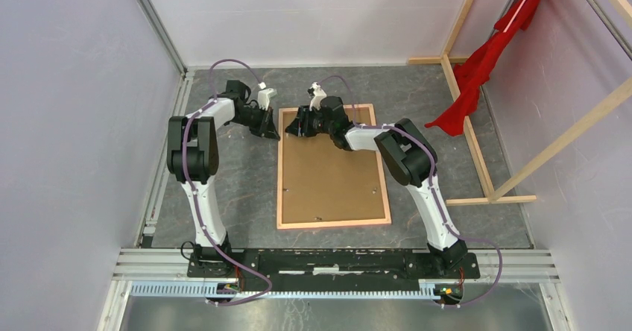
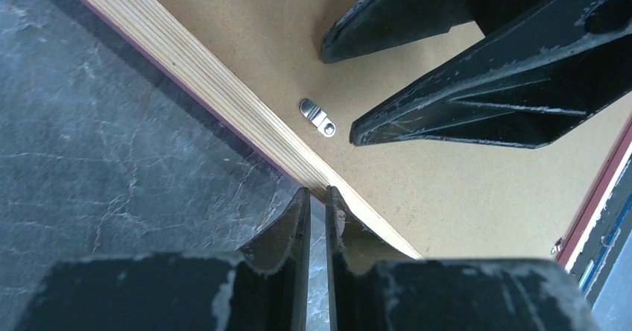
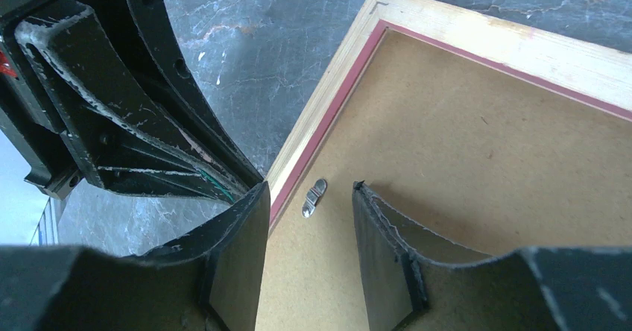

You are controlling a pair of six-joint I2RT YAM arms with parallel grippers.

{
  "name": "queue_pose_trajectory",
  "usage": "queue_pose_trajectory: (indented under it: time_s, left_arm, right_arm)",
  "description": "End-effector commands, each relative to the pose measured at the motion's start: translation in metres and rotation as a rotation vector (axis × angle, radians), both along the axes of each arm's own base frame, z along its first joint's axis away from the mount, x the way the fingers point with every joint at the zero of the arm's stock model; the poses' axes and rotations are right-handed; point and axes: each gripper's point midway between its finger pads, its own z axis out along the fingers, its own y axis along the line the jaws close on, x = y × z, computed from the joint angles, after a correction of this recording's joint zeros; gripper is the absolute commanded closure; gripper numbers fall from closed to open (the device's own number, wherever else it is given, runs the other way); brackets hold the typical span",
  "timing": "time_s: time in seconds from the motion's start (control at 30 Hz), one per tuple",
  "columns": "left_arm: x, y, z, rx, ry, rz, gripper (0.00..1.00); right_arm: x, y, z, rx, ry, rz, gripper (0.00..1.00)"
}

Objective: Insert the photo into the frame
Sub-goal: Install the photo frame at the center of the board.

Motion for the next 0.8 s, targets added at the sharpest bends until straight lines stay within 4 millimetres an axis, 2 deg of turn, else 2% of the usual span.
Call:
queue_pose_trajectory:
  time_s: [0.0, 0.23, 0.77]
  left_arm:
    - [-0.015, -0.016, -0.019, 0.014, 0.042, -0.073, 0.82]
    - [-0.019, -0.024, -0.024, 0.018, 0.052, -0.093, 0.83]
    - [-0.017, -0.02, -0.026, 0.046, 0.044, -0.088, 0.83]
  right_arm:
    - [-0.005, 0.0, -0.003, -0.017, -0.011, 0.035, 0.49]
    - [-0.015, -0.005, -0.003, -0.036, -0.022, 0.05, 0.5]
    - [-0.026, 0.009, 0.003, -0.022, -0.028, 0.114, 0.54]
